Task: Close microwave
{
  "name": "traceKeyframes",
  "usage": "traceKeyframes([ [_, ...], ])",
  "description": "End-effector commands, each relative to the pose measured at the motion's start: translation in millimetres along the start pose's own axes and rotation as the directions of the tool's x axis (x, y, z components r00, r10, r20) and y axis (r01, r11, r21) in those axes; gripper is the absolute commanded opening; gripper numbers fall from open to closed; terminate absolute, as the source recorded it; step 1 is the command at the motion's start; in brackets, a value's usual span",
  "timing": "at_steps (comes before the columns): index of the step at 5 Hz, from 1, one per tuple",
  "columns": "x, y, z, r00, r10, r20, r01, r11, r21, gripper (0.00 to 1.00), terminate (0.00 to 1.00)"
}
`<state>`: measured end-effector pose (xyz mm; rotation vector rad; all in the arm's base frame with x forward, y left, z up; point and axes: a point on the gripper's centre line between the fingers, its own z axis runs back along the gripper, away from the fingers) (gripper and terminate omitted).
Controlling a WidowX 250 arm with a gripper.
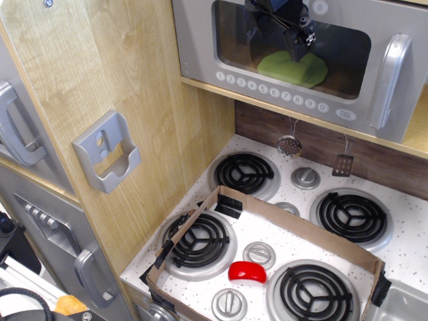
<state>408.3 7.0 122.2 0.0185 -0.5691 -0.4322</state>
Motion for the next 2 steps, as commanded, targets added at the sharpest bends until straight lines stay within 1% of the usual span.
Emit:
traceKeyframes([
  [1,22.5,5.9,24.9,0.998,-0.012,0.053,0.011,1.0,0.03,1.0,0.0],
  [2,22.5,5.9,24.9,0.998,-0.012,0.053,0.011,1.0,0.03,1.0,1.0],
])
